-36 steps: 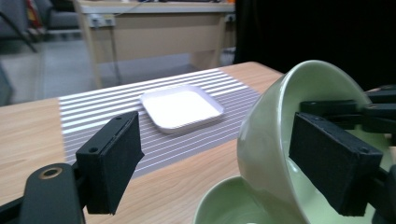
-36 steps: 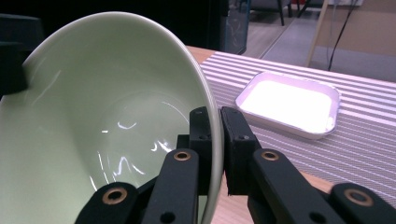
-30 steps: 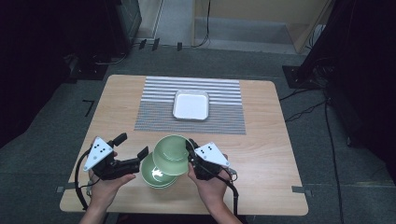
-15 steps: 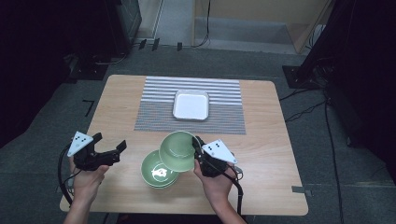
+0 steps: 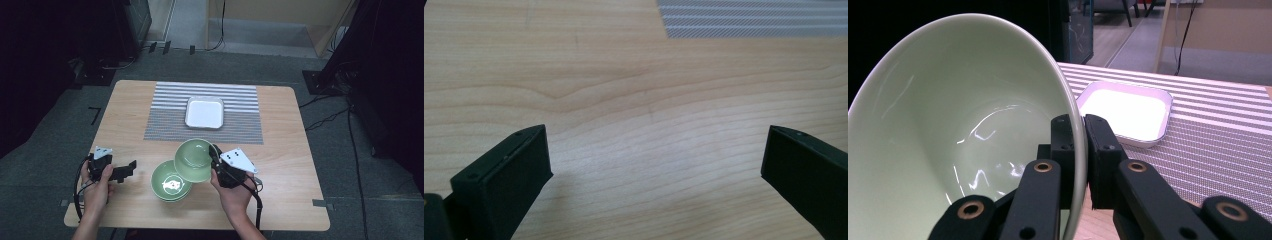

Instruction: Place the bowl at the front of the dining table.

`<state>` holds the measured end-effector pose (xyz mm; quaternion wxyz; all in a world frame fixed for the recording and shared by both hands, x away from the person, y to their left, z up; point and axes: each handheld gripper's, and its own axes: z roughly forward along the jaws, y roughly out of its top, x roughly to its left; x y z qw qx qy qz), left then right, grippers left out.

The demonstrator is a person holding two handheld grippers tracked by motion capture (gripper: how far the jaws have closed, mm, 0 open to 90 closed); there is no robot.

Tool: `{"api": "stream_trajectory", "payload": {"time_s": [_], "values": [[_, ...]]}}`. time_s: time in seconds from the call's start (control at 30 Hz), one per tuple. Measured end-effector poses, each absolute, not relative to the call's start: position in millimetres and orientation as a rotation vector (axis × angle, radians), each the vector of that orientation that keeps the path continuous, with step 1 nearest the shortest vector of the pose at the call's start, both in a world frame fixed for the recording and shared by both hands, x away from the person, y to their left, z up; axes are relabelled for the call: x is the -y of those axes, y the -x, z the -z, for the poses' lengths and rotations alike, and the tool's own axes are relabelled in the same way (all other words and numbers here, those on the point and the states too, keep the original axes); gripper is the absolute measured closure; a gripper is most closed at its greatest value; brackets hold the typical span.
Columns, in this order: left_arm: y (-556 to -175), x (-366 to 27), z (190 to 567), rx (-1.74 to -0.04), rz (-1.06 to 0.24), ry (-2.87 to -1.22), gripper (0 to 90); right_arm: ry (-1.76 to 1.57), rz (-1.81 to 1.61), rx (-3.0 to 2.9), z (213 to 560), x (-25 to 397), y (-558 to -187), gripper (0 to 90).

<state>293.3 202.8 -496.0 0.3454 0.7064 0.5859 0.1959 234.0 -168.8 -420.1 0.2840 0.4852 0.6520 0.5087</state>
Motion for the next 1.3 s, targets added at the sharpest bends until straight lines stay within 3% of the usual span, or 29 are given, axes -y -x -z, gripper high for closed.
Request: {"api": "stream_trajectory", "payload": {"time_s": [0.27, 0.77, 1.3], "values": [[-295, -196, 519, -1.574, -0.646, -1.896, 0.0, -1.313, -1.357, -1.741, 420, 172, -236, 84.3], [-296, -198, 519, -1.562, -0.647, -1.898, 0.0, -1.346, -1.355, -1.712, 416, 181, -246, 84.3], [-296, -198, 519, -1.563, -0.647, -1.898, 0.0, -1.399, -1.325, -1.664, 416, 194, -290, 84.4]]}}
